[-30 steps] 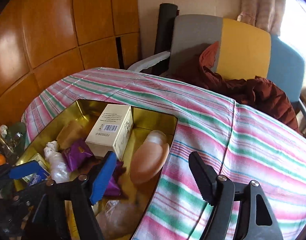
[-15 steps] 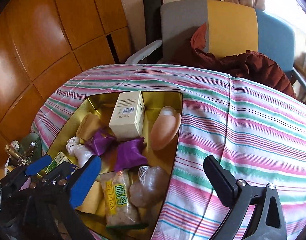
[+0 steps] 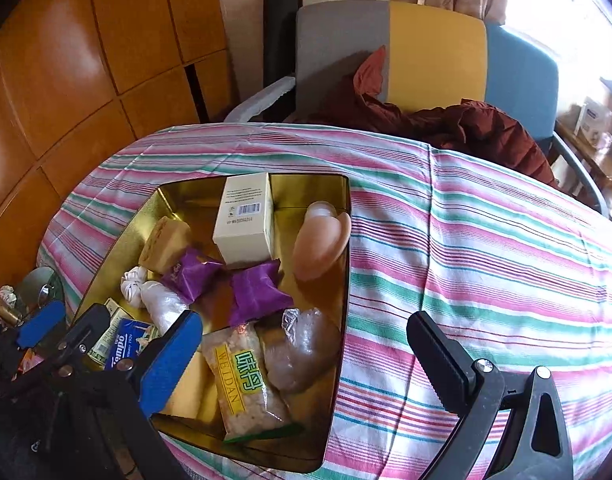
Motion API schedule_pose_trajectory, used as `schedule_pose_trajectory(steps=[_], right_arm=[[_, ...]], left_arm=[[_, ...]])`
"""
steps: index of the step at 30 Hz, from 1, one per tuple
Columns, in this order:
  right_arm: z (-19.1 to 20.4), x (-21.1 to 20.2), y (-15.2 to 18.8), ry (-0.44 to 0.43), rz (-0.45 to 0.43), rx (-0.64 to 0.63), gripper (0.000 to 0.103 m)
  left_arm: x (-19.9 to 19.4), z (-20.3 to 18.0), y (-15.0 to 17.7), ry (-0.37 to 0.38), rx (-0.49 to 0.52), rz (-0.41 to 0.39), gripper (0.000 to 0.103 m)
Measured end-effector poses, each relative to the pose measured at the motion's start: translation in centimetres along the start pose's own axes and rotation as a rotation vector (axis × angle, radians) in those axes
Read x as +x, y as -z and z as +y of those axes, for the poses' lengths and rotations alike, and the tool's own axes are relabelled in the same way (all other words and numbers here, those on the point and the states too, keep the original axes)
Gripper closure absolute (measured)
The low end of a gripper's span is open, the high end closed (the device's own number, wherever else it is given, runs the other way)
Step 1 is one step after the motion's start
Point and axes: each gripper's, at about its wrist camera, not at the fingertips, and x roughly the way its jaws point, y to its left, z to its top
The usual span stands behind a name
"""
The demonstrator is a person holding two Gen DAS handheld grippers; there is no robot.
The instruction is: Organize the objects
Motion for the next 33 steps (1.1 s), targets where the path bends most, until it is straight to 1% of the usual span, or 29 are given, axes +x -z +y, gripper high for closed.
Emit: schedule_pose_trajectory(steps=[2, 4, 9, 13, 16, 19, 26, 33], right_arm=[[0.1, -0.1, 0.1, 0.010, 0.003, 0.005, 0.000], [0.2, -0.2, 0.2, 0.008, 0.003, 0.002, 0.000], [0.9, -0.2, 0.4, 0.013, 0.002, -0.011, 0.000], [1.3, -0.1, 0.5, 0.017, 0.004, -0.016, 0.000], [1.5, -0.1, 0.6, 0.023, 0.004, -0.018, 0.000], [1.5, 0.0, 0.6, 0.026, 0.002, -0.018, 0.000], [1.5, -0.1, 0.7, 0.038, -0.010, -0.018, 0.000], [1.4, -0.1, 0.6, 0.039, -0.012, -0.008, 0.000]], left_arm=[[0.0, 0.3, 0.0, 0.016, -0.021, 0.010, 0.036], [-0.1, 0.5, -0.1, 0.013, -0.034, 0.009, 0.036], [-0.1, 0.8, 0.0, -0.051, -0.046, -0.001, 0.036], [0.4, 1.1, 0.0, -0.059, -0.056, 0.036, 0.036], [0.7, 1.1, 0.0, -0.058, -0.048, 0.074, 0.036], [0.8, 0.9, 0.1, -0.052, -0.036, 0.096, 0.036], [0.6, 0.6, 0.1, -0.081, -0.018, 0.100, 0.036], [0.5, 0.4, 0.2, -0.067, 0.001, 0.102, 0.038]])
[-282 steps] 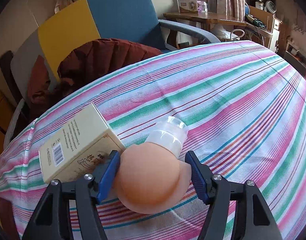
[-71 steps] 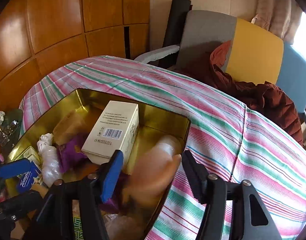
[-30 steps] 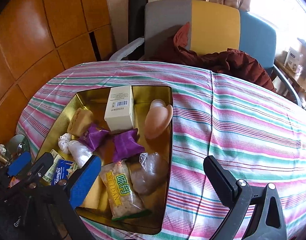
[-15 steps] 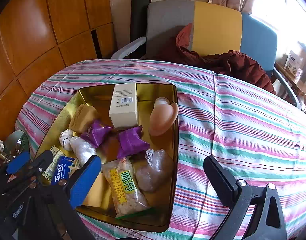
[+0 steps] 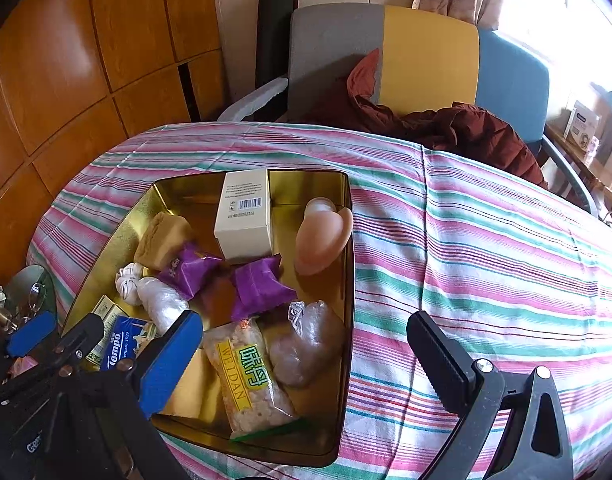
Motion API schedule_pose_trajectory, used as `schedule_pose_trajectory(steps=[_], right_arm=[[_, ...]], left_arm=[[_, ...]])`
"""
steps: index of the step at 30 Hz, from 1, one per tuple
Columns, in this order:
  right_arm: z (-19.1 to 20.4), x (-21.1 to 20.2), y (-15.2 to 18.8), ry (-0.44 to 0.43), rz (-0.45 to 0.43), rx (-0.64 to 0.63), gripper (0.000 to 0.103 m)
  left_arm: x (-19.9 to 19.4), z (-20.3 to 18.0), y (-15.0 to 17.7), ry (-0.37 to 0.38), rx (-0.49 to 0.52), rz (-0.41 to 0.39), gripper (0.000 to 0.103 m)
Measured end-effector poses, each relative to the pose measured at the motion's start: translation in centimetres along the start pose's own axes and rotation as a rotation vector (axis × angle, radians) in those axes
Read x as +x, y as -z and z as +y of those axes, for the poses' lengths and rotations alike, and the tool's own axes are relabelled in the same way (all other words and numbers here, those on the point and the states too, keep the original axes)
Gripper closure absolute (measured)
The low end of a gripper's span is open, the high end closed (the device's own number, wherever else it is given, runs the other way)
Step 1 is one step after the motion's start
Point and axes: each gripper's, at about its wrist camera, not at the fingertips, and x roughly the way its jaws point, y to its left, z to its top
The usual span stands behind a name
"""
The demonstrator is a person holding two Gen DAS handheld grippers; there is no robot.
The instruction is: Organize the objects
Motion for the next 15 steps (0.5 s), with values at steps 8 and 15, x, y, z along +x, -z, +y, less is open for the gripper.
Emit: schedule_pose_trajectory(steps=[8, 15], right_arm=[[-0.41, -0.05, -0.01, 0.002, -0.006, 0.017, 0.000], [-0.59, -0.08, -0.03, 0.002, -0.008, 0.022, 0.000]], left_arm=[[-0.01, -0.57, 0.13, 0.010, 0.023, 0.004, 0.039], [0.21, -0.37, 0.08, 0.012, 0.013, 0.014, 0.039]])
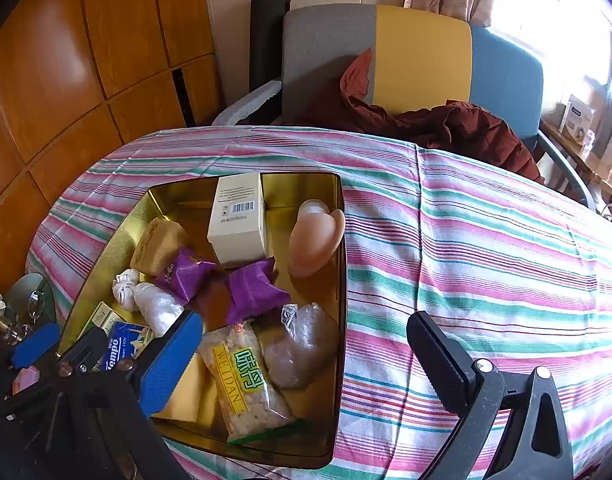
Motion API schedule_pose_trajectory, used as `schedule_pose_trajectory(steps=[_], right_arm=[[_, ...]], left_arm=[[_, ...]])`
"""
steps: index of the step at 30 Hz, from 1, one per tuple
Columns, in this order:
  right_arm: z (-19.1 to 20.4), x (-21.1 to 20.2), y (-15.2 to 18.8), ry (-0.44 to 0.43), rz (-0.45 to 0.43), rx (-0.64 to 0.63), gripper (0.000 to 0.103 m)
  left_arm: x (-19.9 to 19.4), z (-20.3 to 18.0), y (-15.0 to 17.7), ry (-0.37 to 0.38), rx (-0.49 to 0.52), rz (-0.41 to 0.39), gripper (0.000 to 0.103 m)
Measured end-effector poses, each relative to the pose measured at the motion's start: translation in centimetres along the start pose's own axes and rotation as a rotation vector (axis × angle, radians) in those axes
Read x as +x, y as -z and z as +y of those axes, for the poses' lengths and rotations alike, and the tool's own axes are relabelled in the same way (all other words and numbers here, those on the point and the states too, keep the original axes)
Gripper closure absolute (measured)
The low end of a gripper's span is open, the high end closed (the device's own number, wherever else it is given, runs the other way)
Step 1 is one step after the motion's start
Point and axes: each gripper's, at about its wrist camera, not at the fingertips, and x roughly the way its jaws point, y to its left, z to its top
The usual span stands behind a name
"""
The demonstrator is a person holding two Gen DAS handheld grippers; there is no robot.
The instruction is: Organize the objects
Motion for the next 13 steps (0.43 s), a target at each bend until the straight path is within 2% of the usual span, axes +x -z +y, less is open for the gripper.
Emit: schedule_pose_trajectory(steps=[13], right_arm=[[-0.02, 0.13, 0.10, -0.004, 0.004, 0.002, 0.000]], left_arm=[[0.46, 0.36, 0.08, -0.014, -0.011, 0.011, 0.044]])
